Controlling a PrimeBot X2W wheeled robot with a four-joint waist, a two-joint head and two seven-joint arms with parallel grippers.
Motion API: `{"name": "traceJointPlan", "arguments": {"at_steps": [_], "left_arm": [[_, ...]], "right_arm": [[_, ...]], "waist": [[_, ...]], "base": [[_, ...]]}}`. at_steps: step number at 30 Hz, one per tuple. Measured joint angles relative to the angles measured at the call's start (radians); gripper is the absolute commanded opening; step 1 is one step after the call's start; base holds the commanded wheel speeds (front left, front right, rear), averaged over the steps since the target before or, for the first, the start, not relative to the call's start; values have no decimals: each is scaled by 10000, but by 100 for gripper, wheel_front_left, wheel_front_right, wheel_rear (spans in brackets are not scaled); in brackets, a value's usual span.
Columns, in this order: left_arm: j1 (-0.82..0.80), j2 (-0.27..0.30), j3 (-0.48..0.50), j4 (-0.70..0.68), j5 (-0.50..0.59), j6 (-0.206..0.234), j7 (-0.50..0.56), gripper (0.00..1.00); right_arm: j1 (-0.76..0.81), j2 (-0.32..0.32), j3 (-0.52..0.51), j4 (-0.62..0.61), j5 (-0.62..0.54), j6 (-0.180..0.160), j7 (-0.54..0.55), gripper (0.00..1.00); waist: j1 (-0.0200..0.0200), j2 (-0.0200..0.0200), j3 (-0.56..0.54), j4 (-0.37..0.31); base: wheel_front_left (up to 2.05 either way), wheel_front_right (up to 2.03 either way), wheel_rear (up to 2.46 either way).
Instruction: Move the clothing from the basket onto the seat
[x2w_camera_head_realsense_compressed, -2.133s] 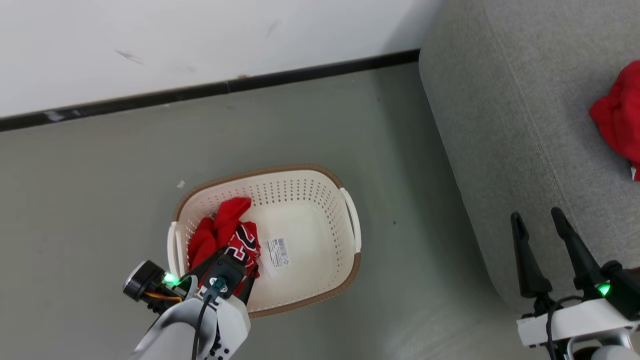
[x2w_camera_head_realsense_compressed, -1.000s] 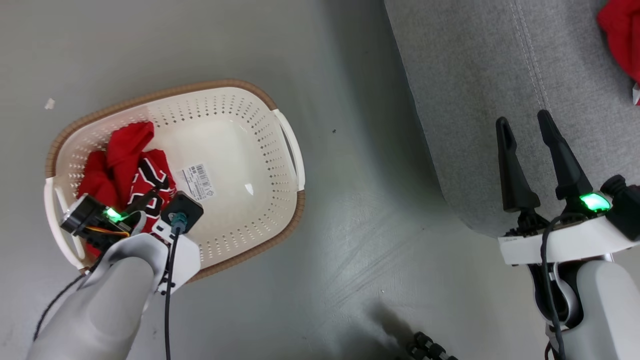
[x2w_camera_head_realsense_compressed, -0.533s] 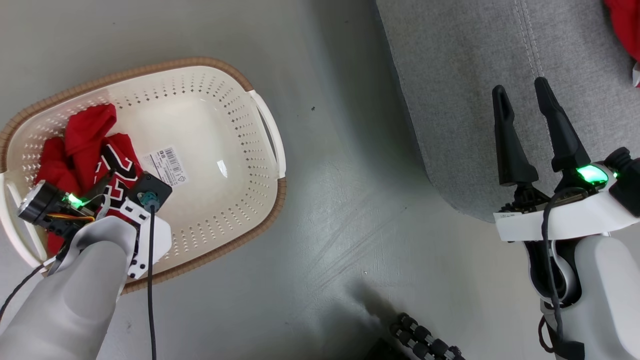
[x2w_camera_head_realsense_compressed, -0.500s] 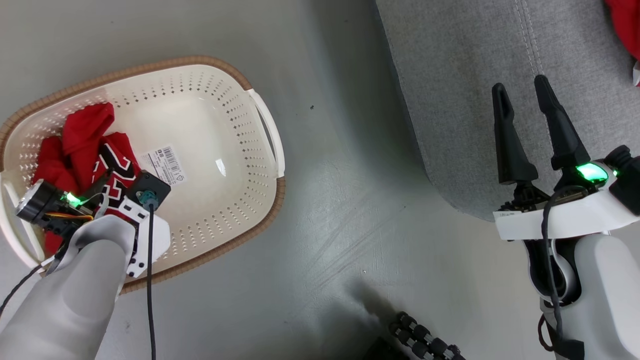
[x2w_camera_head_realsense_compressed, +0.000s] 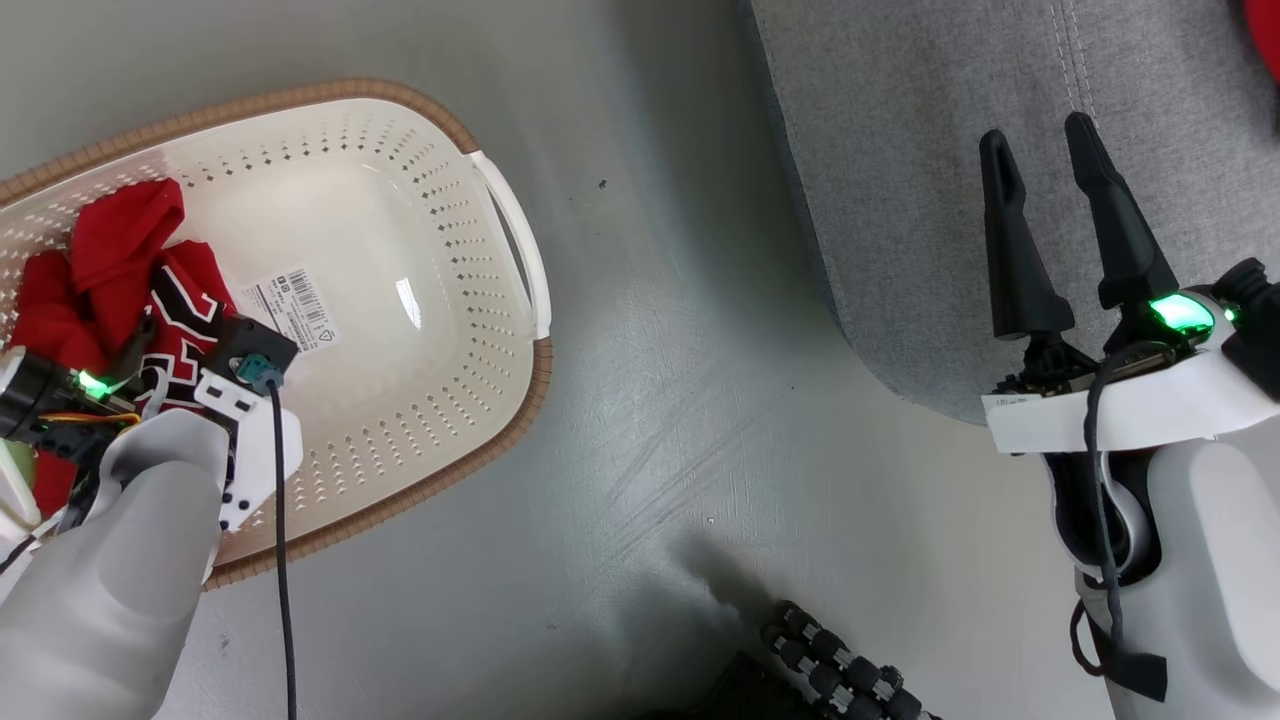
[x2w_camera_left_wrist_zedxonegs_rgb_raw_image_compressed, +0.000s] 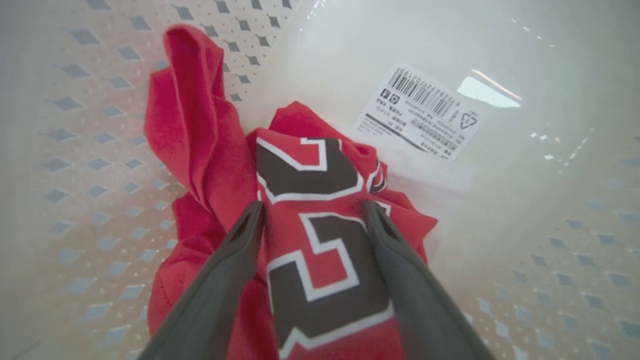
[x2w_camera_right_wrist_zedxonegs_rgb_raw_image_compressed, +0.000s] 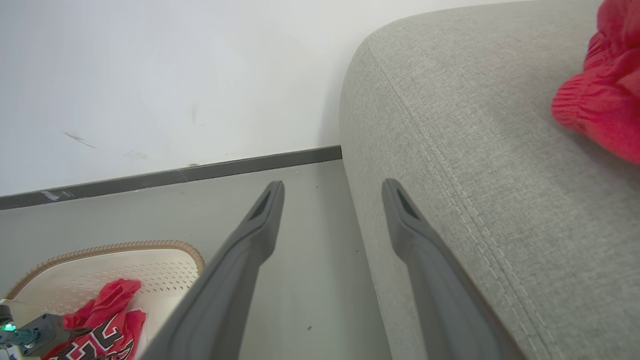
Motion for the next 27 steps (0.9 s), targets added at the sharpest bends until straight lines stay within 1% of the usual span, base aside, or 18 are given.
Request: {"name": "traceJointPlan", "arguments": {"at_steps": [3, 4, 5, 6, 7, 15, 17, 20, 22, 27], "left_arm": [[-136, 17, 10, 46, 0, 81, 33, 100], [-153, 10, 13, 92, 0, 121, 36, 94], [-153, 2, 12, 117, 0, 157, 35, 55], [-153, -6, 10, 132, -2, 157, 31, 32], [-153, -17, 10, 142, -2, 157, 31, 0], [-195, -226, -167, -75, -2, 140, -343, 0], [-265, -318, -219, -209, -2, 52, -491, 0], [-311, -391, -230, -380, -19, 40, -681, 0], [-312, -464, -245, -508, -31, -121, -832, 0], [-311, -721, -320, -911, -132, -334, -1152, 0]], "right_arm": [[-165, 0, 12, 33, 79, 0, 0, 100], [-231, 0, 12, 42, 102, 0, 0, 100], [-254, 0, 12, 69, 105, 0, 0, 100], [-289, 0, 10, 96, 134, 0, 0, 100], [-318, 0, 8, 111, 155, 0, 0, 100], [-359, 0, -96, 274, 155, 0, 0, 100], [-412, 0, -123, 290, 155, 0, 0, 100], [-521, 0, -127, 314, 153, 0, 0, 100], [-604, 0, -117, 328, 151, 0, 0, 100], [-732, 0, -44, 359, 42, 0, 0, 100]], "waist": [[0, 0, 67, -27], [0, 0, 100, -44], [0, 0, 106, -50], [0, 0, 107, -53], [0, -1, 106, -56], [0, 0, 33, -47], [0, 0, 1, -27], [0, 0, -38, 2], [0, 0, -80, 39], [0, 0, -226, 165]], "base": [[0, 0, 0], [0, 0, 0], [0, 0, 0], [0, 0, 0], [0, 0, 0], [0, 0, 0], [0, 0, 0], [0, 0, 0], [0, 0, 0], [0, 0, 0]]}}
